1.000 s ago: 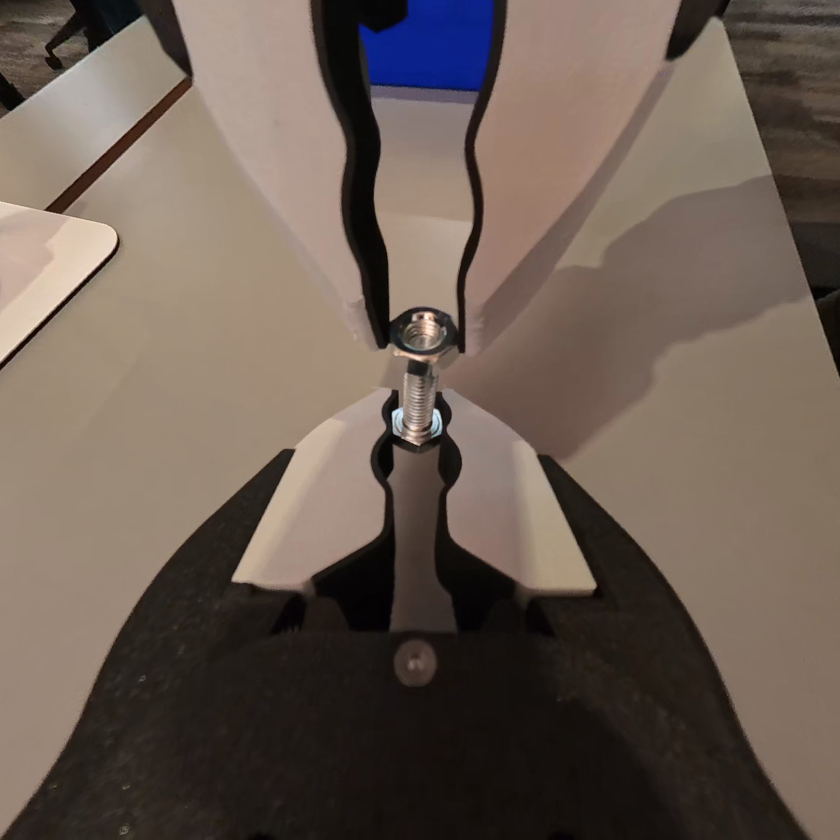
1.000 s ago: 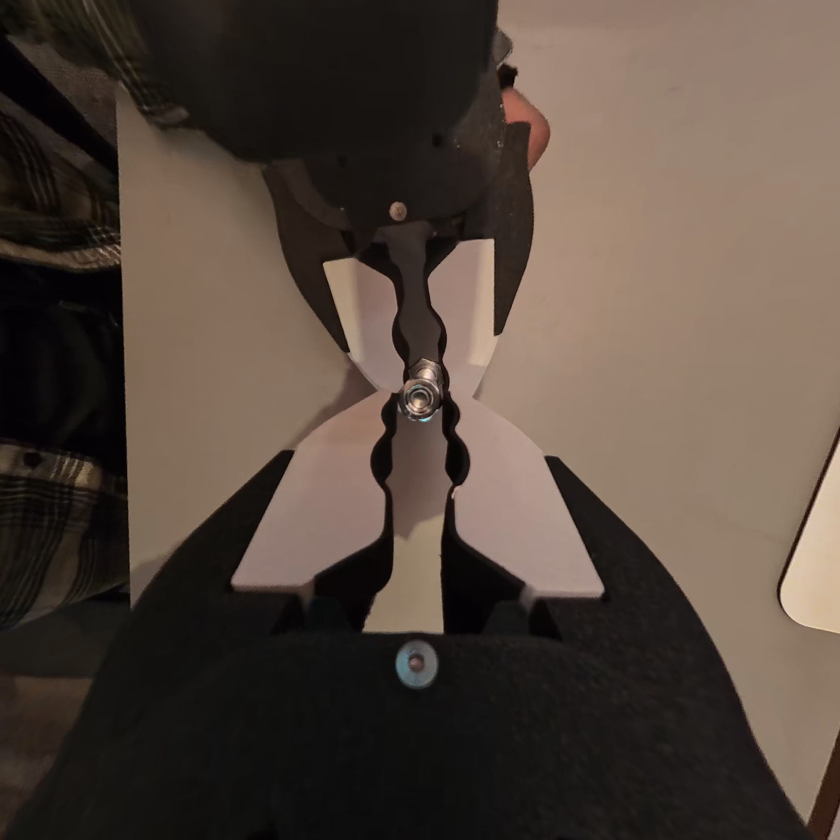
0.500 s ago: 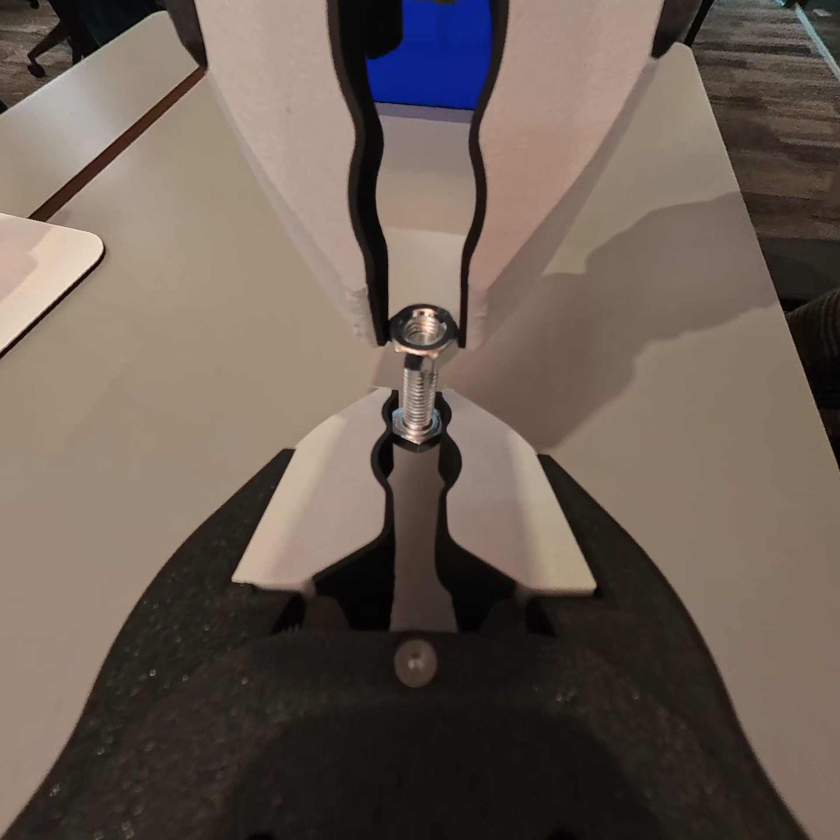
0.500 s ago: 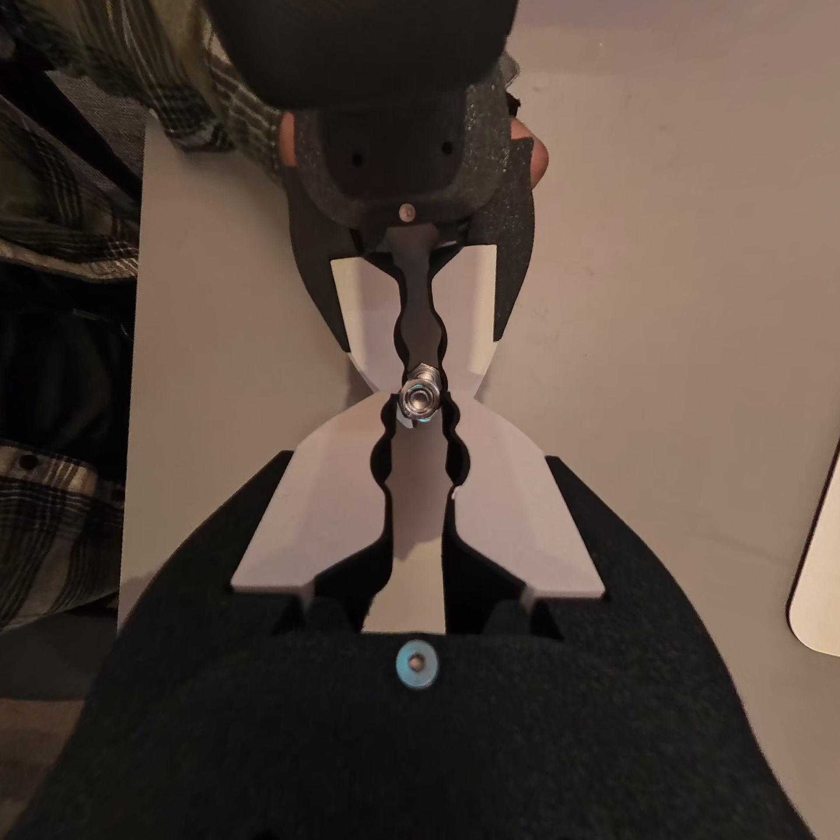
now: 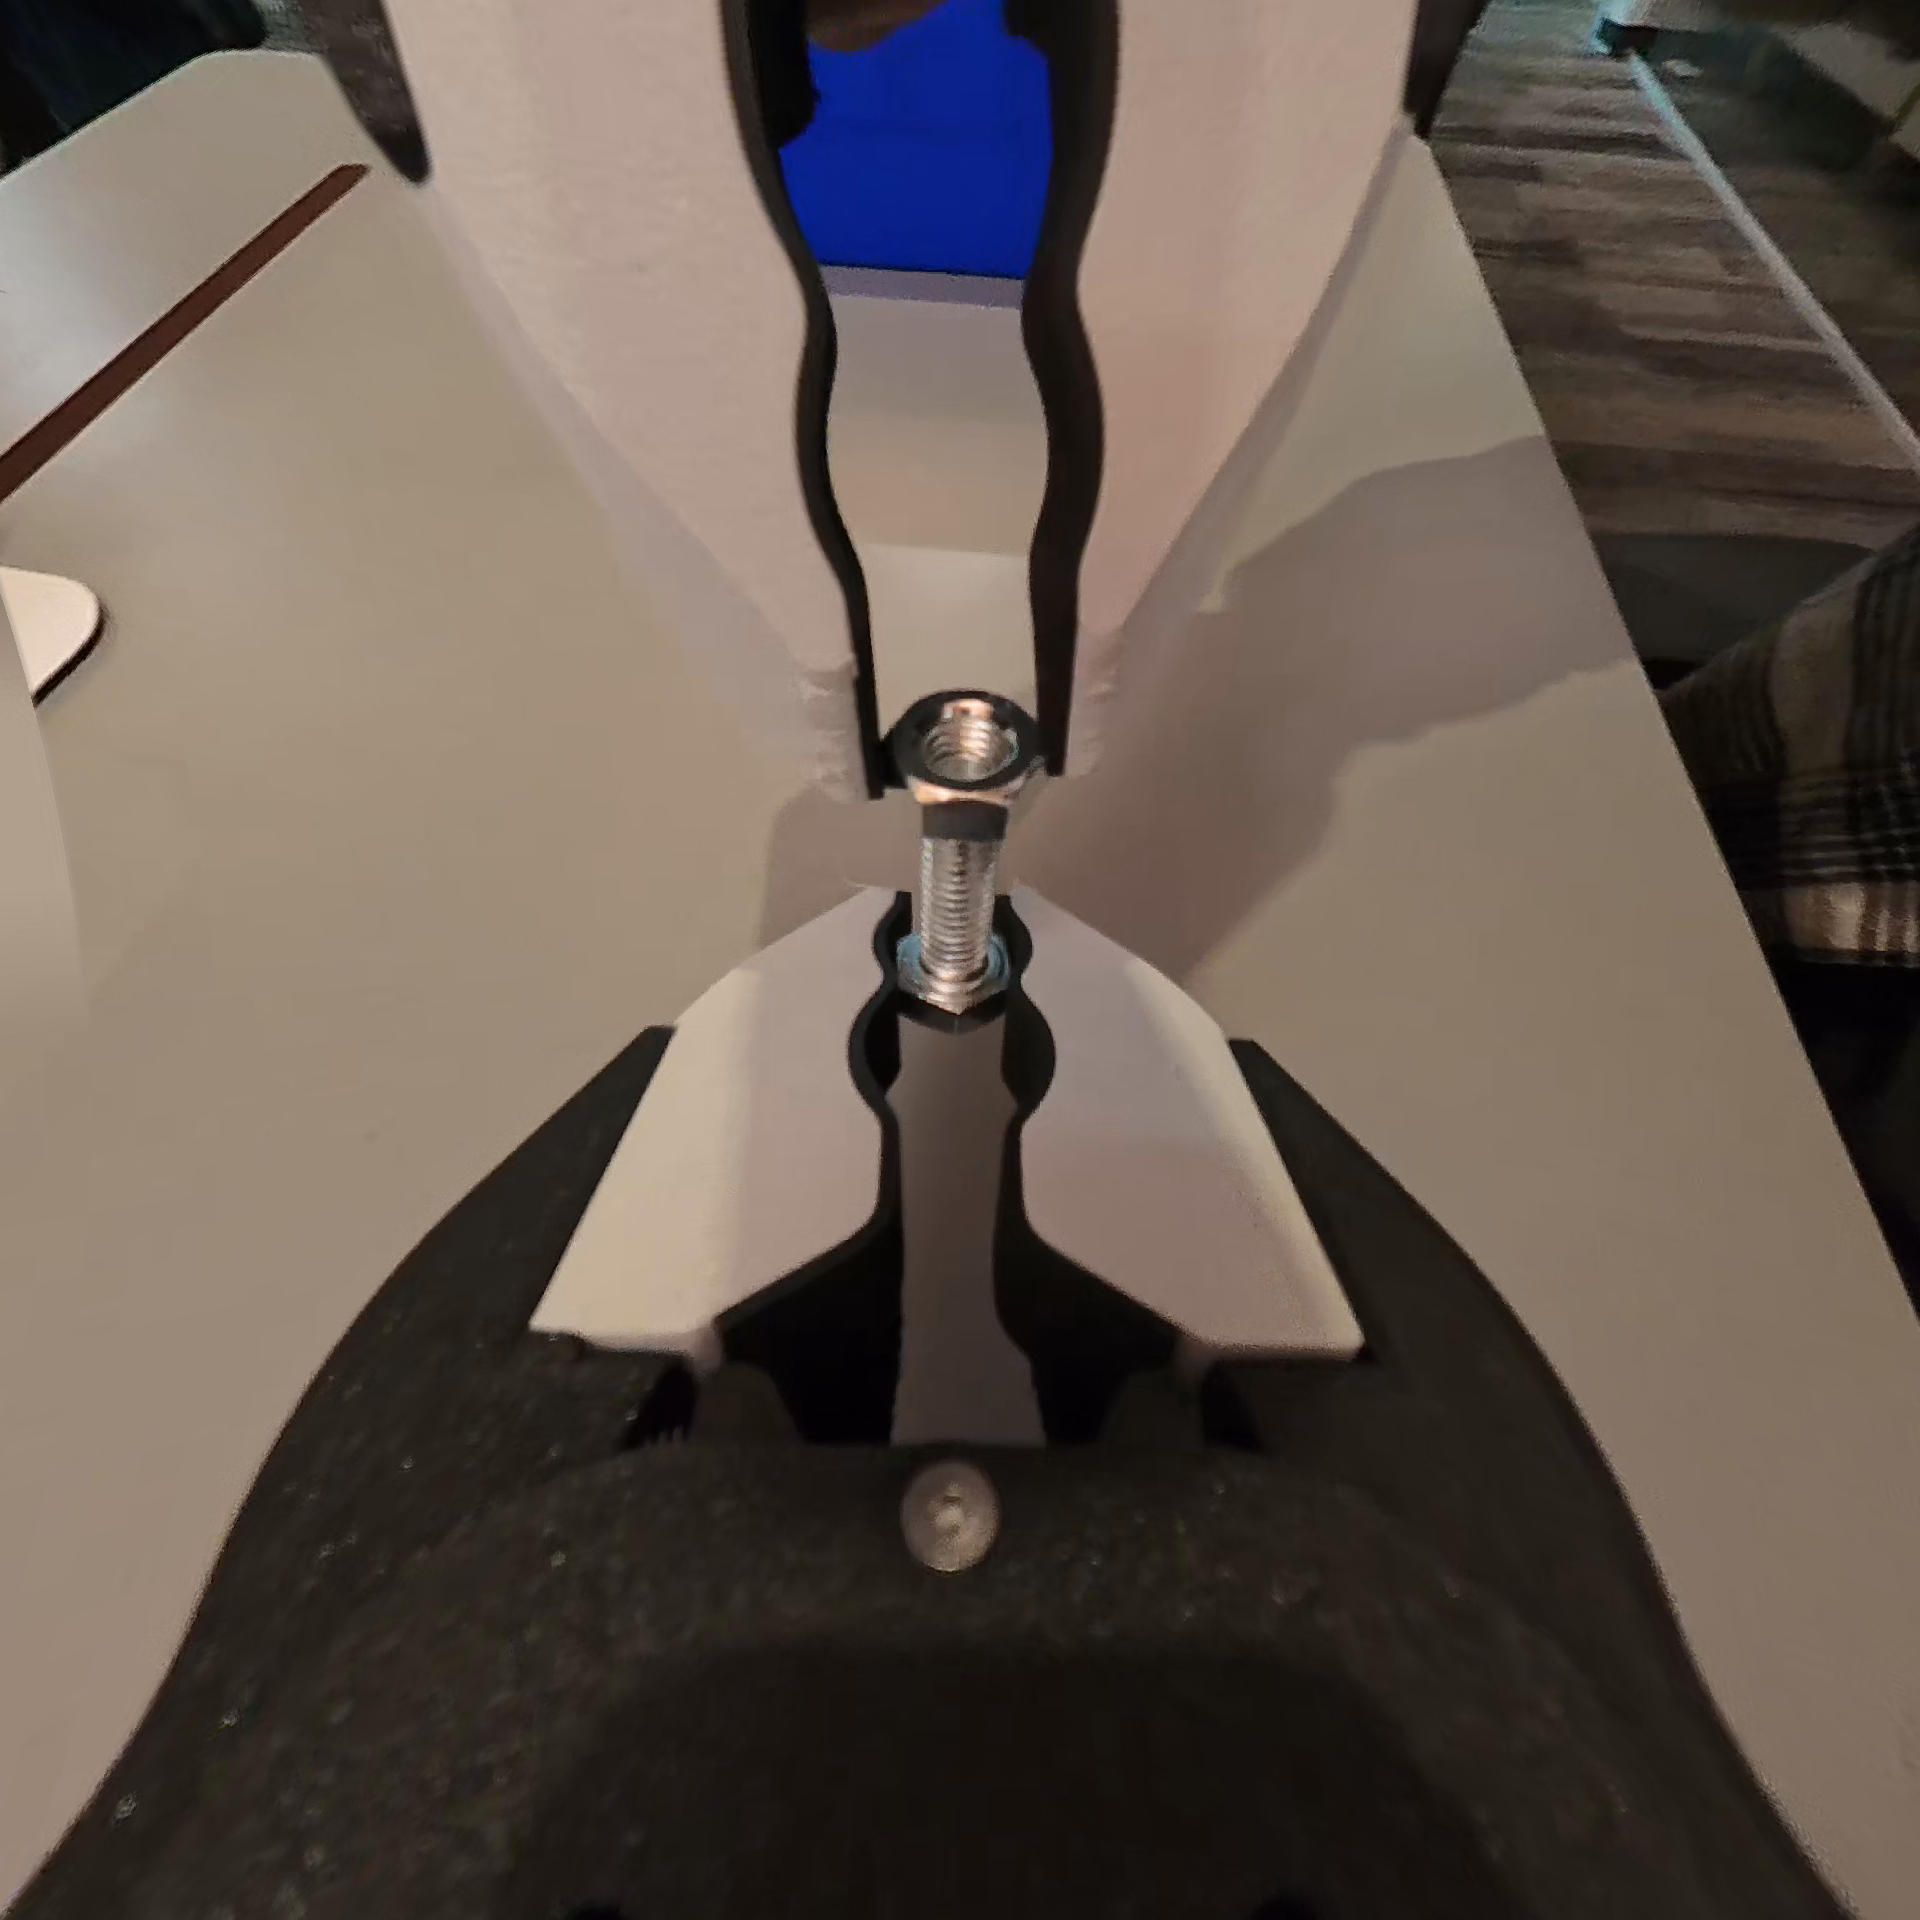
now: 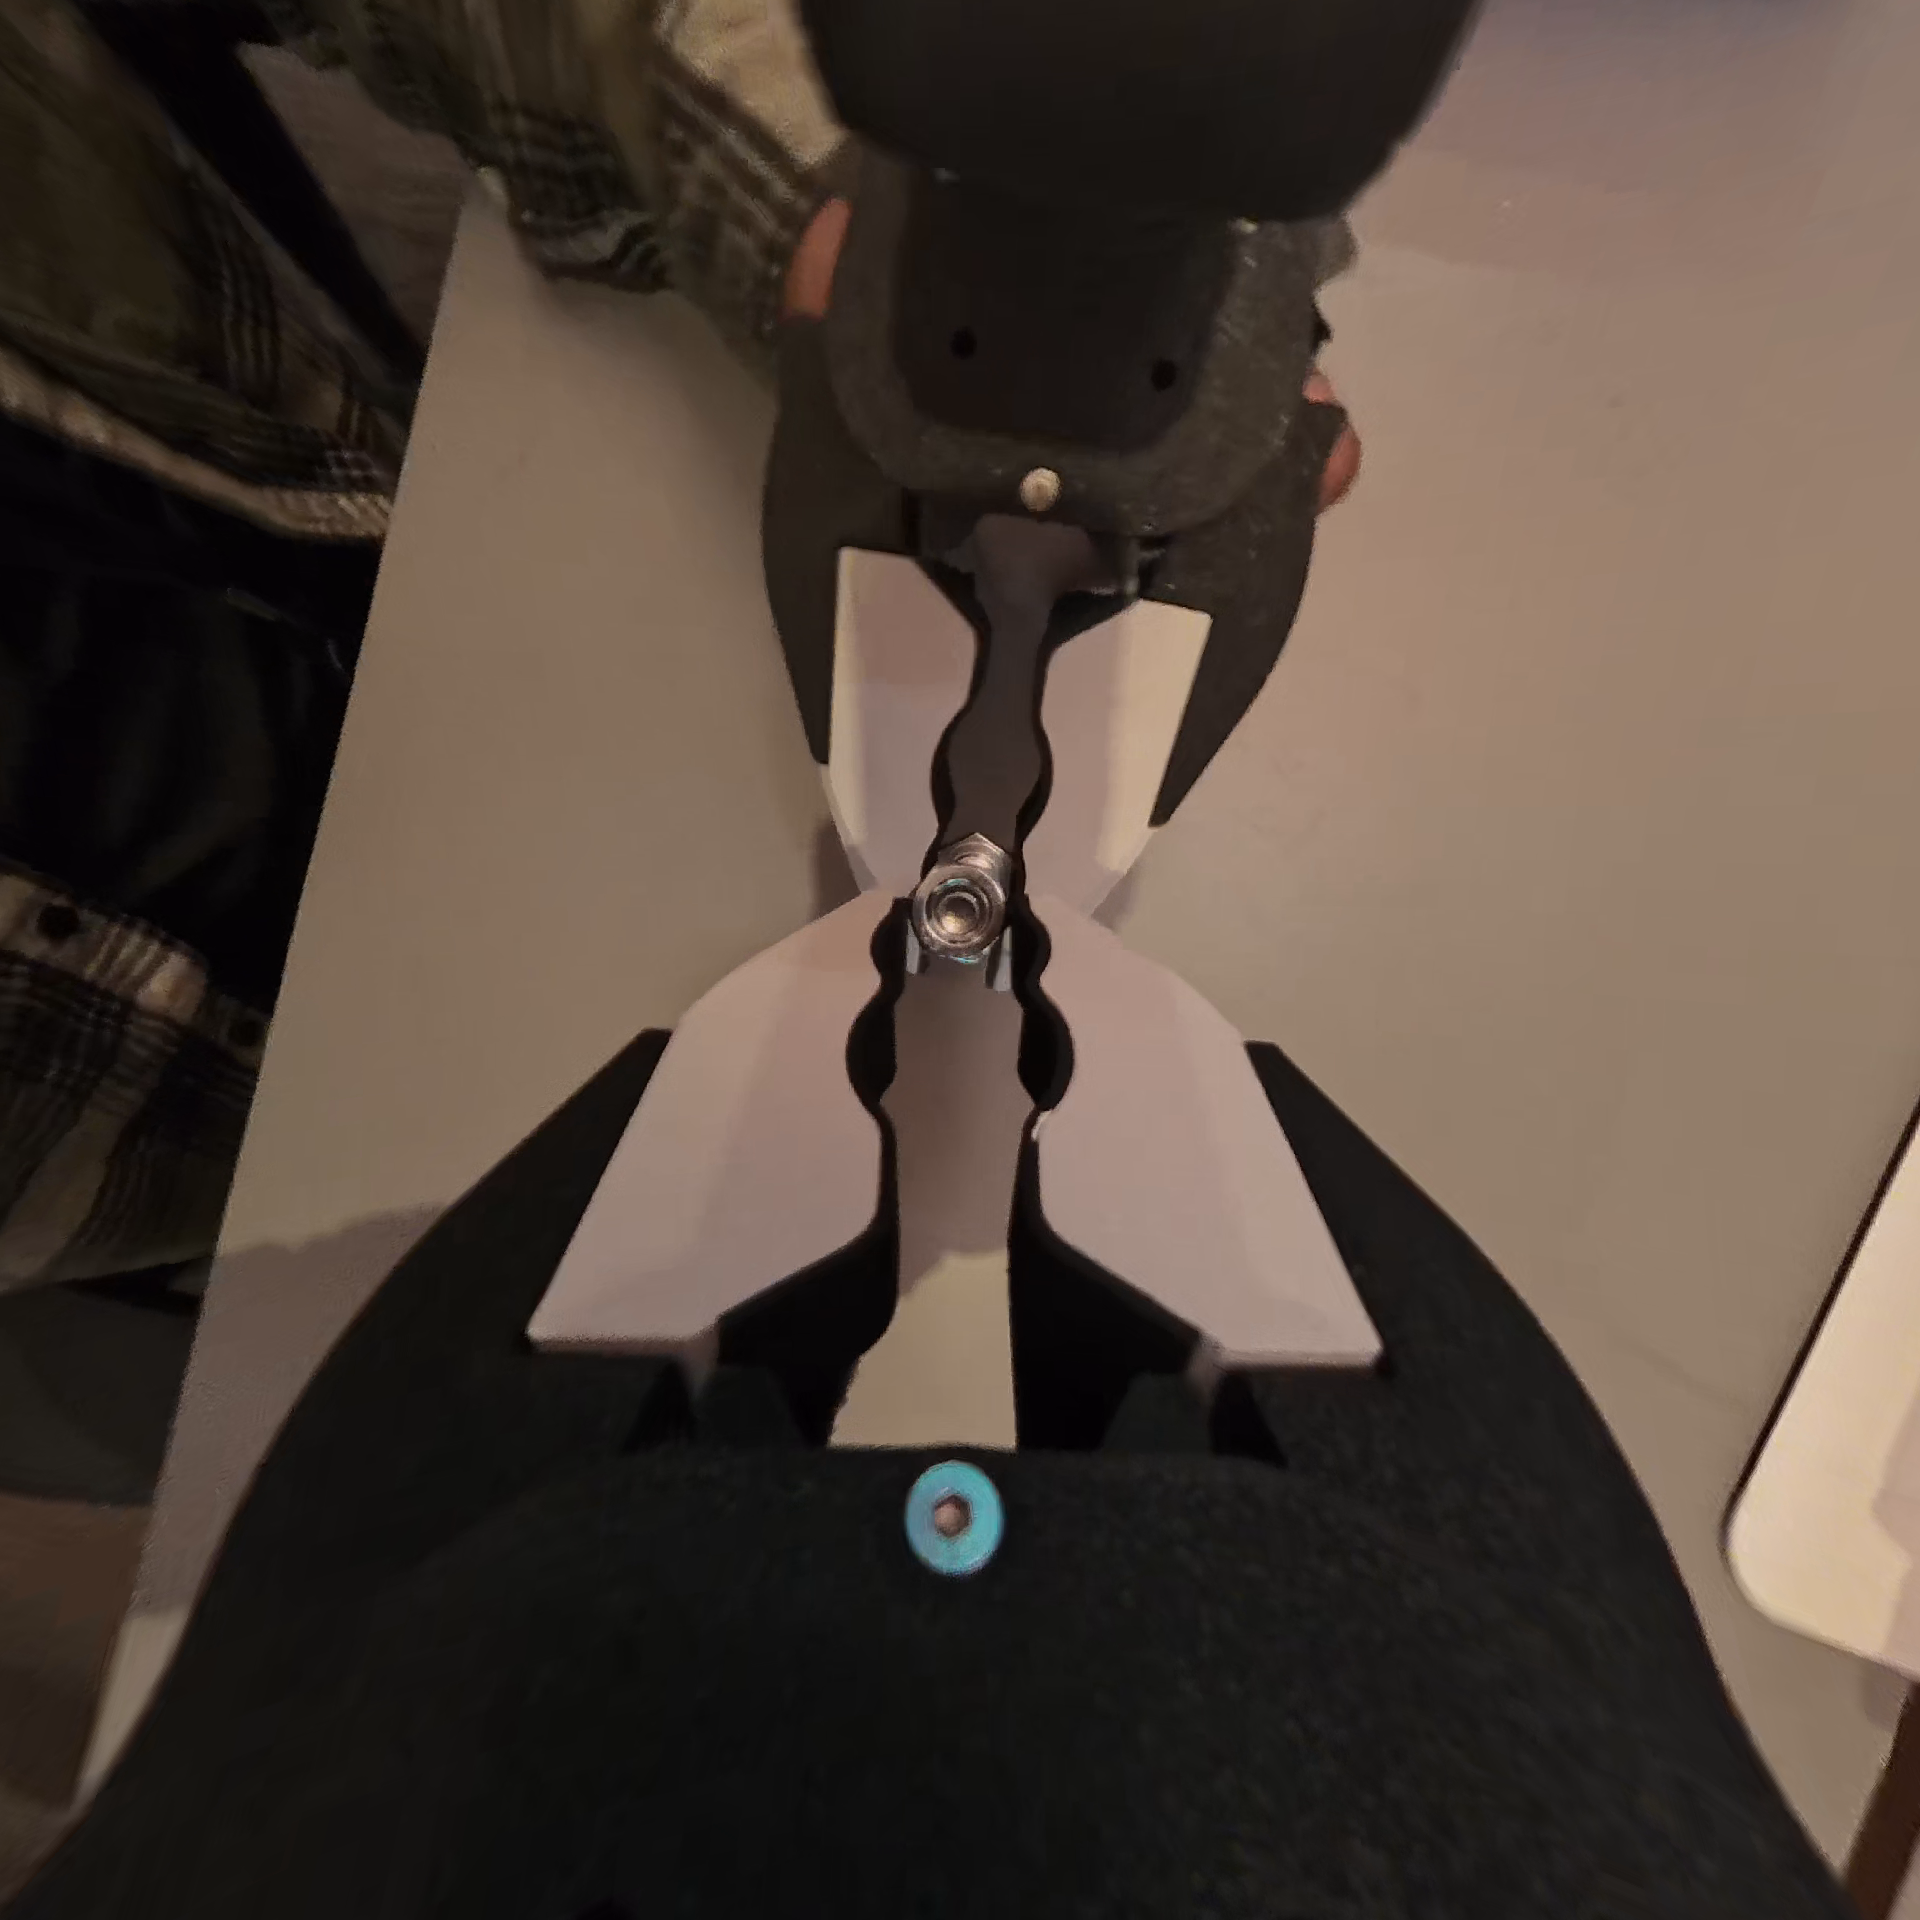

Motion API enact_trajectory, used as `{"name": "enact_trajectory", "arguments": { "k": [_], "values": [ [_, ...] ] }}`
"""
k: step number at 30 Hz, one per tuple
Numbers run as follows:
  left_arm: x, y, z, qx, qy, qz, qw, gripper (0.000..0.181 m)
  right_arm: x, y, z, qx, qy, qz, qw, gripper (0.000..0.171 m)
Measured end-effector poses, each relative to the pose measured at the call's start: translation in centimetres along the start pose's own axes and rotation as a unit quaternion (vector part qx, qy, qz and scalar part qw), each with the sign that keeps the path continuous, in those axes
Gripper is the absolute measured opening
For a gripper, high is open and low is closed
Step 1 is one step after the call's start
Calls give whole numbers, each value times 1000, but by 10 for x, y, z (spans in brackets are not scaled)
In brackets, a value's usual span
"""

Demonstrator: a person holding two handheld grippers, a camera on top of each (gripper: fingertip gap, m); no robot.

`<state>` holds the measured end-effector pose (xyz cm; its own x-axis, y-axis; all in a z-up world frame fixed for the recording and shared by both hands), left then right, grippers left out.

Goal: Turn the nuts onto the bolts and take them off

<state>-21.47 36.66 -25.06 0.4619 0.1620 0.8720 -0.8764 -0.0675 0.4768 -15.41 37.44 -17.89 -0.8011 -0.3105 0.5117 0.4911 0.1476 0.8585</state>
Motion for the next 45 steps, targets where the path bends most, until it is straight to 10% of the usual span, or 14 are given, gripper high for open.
{"name": "enact_trajectory", "arguments": {
  "k": [21, 45],
  "values": [
    [-1, -3, 13, -76, -10, 1, 997, 15, -5, -2, -11, 41, 183, 70, 980, 19],
    [-5, -9, 9, -63, 4, -23, 998, 15, -14, -7, -6, 81, 87, 92, 989, 19]
  ]
}}
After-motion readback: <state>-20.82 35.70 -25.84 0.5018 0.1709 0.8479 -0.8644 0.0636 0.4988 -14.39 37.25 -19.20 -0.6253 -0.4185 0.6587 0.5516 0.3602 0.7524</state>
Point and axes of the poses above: each gripper's, where its closed fingertips meet, y back along the fingers, x out of its top, z = x × y across the jaws, the point moved 6 cm from there along y, back along the fingers, and after that the axes turned 6 degrees about y, right-handed, at the moved point
